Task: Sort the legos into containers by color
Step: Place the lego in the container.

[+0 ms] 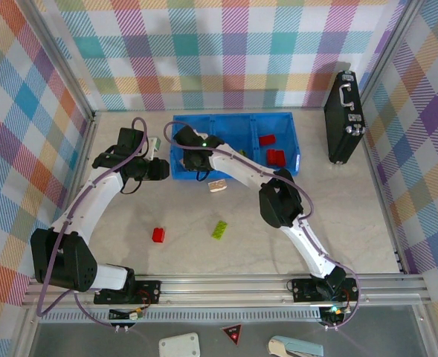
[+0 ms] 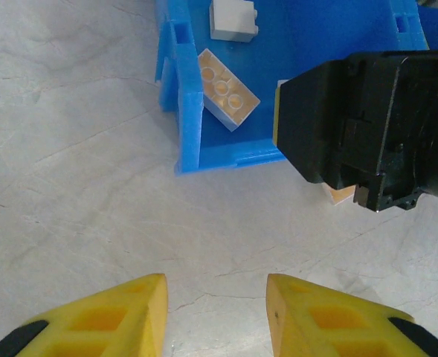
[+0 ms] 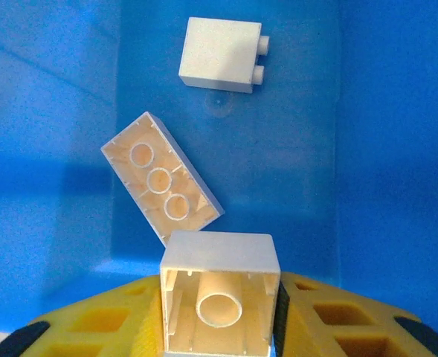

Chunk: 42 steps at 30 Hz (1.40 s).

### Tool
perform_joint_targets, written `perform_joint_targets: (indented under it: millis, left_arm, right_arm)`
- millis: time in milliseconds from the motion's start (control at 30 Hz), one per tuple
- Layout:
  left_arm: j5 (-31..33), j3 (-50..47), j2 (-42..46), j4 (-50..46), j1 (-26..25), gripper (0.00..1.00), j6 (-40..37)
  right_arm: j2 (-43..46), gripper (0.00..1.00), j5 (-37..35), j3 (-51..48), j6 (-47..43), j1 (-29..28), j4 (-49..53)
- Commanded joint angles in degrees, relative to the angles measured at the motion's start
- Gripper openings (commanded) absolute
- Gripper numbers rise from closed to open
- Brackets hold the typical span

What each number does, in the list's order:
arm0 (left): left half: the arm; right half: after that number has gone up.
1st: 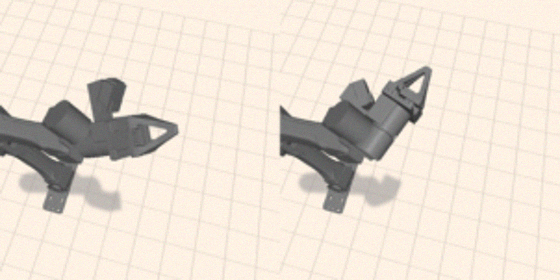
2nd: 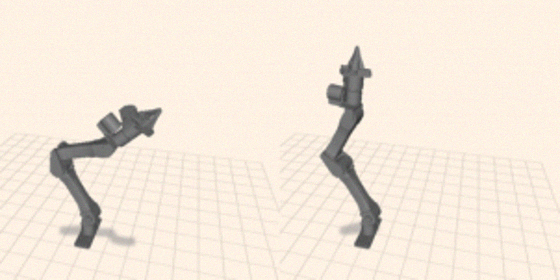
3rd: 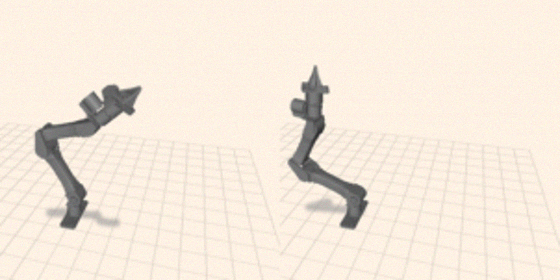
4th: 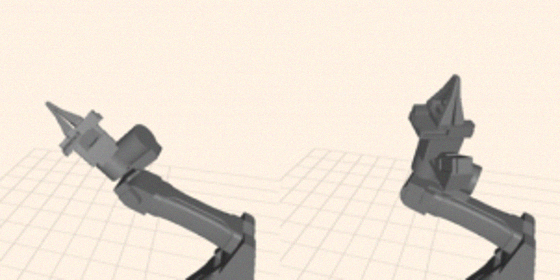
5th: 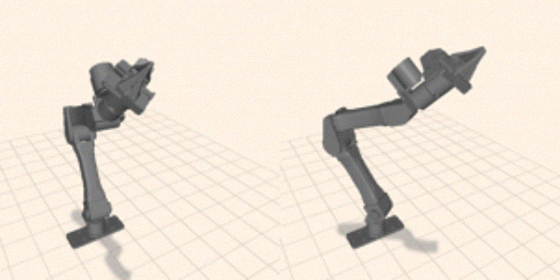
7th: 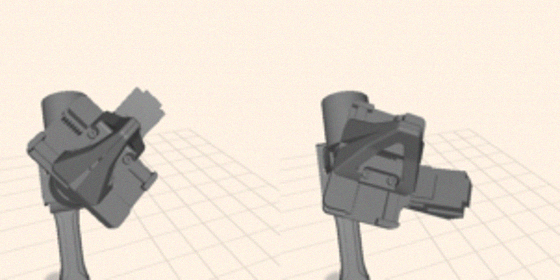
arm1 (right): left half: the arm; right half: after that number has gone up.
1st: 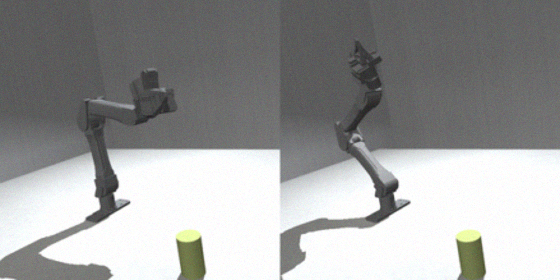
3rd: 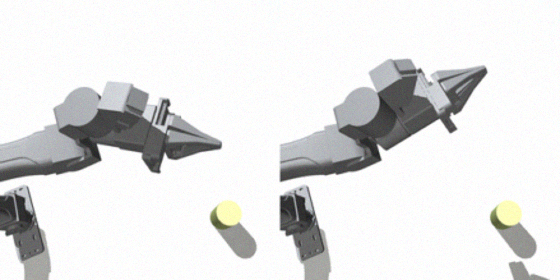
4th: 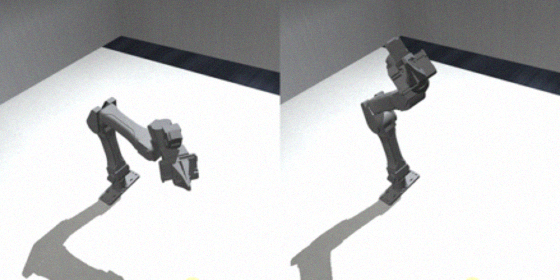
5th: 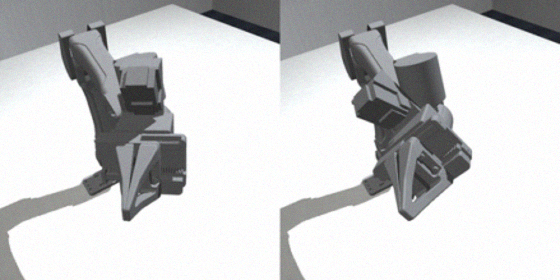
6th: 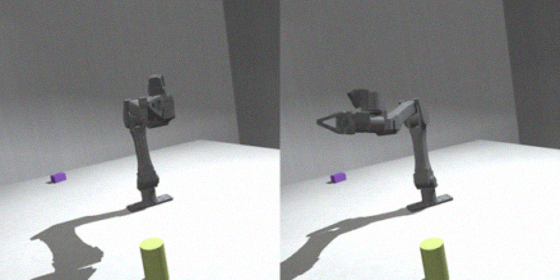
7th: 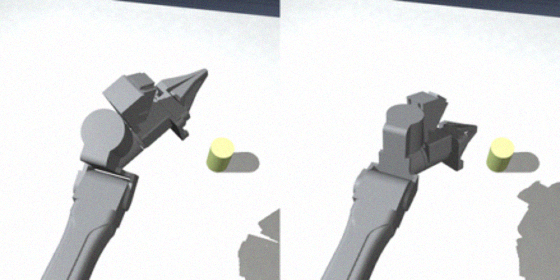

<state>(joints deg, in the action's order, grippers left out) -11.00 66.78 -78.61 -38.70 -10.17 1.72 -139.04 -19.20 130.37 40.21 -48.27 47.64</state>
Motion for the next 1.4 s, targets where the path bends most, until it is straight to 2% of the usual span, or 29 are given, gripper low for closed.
perform_joint_targets:
  millis: [0,167,367,500,667,767,1033,1367]
  left_arm:
    - [-0.6,-1.0,1.5,0.4,1.2,0.4,0.0]
    - [-0.9,-1.1,1.3,0.6,1.3,0.4,0.0]
    - [-1.0,-1.0,1.3,0.4,1.4,0.4,0.0]
    - [-0.7,-1.0,1.5,0.2,1.4,0.4,-0.1]
    - [0.2,-1.0,2.1,-0.1,1.4,0.4,-0.4]
    - [0.6,-1.1,2.4,-0.1,1.5,0.4,-0.5]
    - [0.7,-1.0,2.4,-0.4,1.6,0.4,-0.7]
    - [1.5,-1.1,3.2,-0.7,1.6,0.43,-1.7]
  right_arm:
    - [-0.8,0.43,-2.1,2.0,1.2,-0.5,2.0]
    - [0.2,0.47,-2.1,2.1,0.9,-0.8,2.9]
    - [1.9,0.46,-1.9,2.2,0.4,-1.5,4.5]
    - [3.2,0.47,0.7,1.9,-0.4,-1.8,6.5]
    - [5.3,0.48,8.9,-0.6,-6.4,-2.2,7.2]
    - [7.0,0.48,11.0,-3.2,-10.1,-2.5,8.4]
    - [16.3,0.54,17.8,-19.3,-20.5,-2.9,3.4]
    - [24.3,0.68,17.8,-32.2,-40.8,-3.9,6.0]
